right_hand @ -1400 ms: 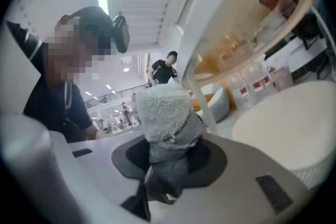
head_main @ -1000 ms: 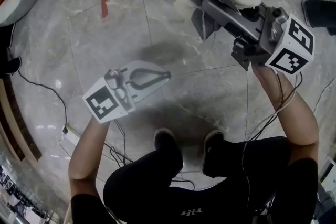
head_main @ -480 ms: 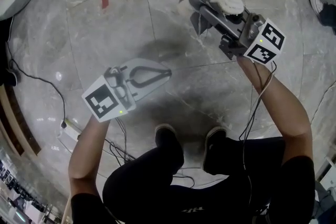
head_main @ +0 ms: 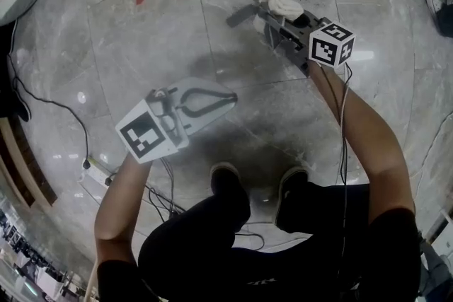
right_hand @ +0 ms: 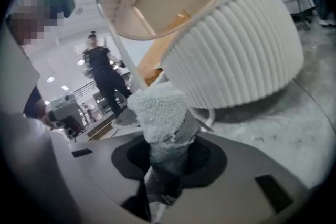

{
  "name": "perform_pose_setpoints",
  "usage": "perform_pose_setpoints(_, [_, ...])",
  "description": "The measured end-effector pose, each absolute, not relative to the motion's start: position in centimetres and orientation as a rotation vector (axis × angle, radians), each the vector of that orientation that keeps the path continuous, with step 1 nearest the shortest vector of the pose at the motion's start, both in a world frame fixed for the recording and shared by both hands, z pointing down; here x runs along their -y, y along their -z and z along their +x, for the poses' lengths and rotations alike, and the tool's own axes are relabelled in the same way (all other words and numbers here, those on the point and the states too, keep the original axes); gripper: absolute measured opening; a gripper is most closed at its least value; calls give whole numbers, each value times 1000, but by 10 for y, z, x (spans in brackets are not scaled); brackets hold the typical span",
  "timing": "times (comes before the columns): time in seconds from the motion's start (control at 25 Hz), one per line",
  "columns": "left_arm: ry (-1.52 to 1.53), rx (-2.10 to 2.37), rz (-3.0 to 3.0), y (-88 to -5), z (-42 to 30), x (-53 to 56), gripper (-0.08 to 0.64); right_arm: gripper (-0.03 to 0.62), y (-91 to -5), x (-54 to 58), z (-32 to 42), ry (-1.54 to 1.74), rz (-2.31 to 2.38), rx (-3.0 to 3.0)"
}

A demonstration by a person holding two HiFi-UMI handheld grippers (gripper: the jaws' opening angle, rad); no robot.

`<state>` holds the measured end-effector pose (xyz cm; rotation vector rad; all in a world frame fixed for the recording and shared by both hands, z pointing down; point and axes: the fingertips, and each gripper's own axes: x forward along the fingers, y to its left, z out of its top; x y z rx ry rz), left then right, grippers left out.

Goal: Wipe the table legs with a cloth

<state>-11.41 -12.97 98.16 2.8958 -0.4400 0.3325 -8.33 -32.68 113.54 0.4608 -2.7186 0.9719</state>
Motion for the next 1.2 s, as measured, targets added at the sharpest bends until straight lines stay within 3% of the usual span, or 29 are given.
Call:
perform_pose_setpoints(0.12, [-341, 438, 2883, -986, -115, 123, 6, 114, -1168, 350, -59, -1185, 737, 2611])
perform_pose_setpoints(0.2, [-350, 447, 2866, -988, -119, 118, 6, 114, -1158, 348, -56, -1169, 675, 2611])
perform_pose_setpoints(0.4, [-333, 464, 2884, -981, -126, 120, 6, 114, -1013, 324, -66, -747, 227, 2868])
perform_pose_setpoints(0.52, [-326, 480, 2895, -980, -125, 127, 6, 114, -901, 338, -73, -455, 184, 3082])
perform_pose_setpoints(0.64, [-325, 475, 2906, -978, -122, 133, 6, 114, -843, 349, -78, -175, 197, 3174])
perform_pose_setpoints(0.92, [-341, 457, 2908, -979, -121, 135, 6, 106, -855, 345, -94, 145, 90, 3138])
perform_pose_setpoints(1.2, [-341, 474, 2859, -996, -126, 132, 6, 106, -956, 344, -97, -10, 118, 2996])
